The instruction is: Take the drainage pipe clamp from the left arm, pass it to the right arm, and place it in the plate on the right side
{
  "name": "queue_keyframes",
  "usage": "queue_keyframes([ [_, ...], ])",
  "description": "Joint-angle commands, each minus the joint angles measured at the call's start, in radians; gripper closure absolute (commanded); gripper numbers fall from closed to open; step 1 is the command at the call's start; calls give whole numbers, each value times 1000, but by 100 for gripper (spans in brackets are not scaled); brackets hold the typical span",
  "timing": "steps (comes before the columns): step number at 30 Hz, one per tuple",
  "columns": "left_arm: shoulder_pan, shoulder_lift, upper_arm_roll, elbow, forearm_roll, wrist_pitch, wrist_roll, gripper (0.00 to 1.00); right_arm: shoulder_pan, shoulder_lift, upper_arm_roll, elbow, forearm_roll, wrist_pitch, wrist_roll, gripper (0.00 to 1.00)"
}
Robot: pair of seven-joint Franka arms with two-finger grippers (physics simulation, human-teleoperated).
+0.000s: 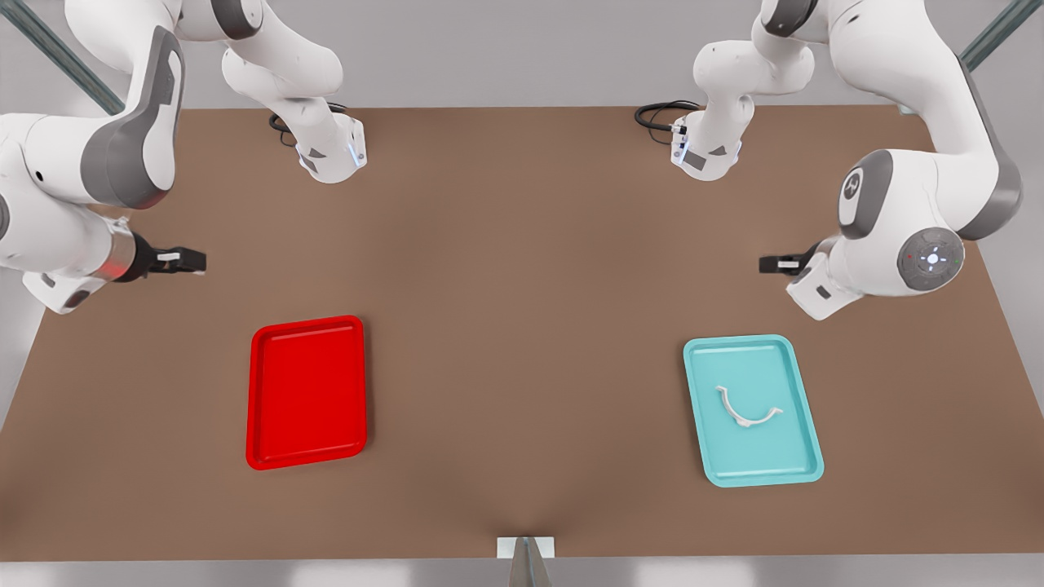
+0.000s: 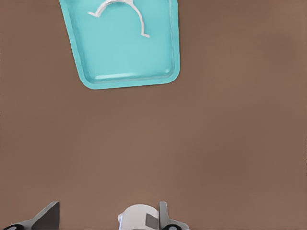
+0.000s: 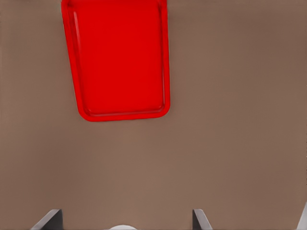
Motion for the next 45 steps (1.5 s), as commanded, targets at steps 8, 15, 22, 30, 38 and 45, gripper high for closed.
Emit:
queue_keyframes([
  [8,3,501,49,196,6,576,1101,0,-3,15,-3,-8,20,165,-115,0],
  [15,54,657,127,180,-148,765,1792,0,-3,31,-2,-11,31,166,-117,0],
  [22,47,631,127,109,-76,893,1862,0,-6,44,-3,-22,34,182,-123,0],
  [30,50,628,126,40,-83,1044,1850,0,-9,44,-3,-29,32,182,-129,0],
  [38,49,613,127,-49,-88,1136,1833,29,-10,47,-3,-32,32,183,-131,0],
  [45,52,620,135,-54,-82,1079,1744,41,-10,47,-3,-40,34,185,-131,0],
])
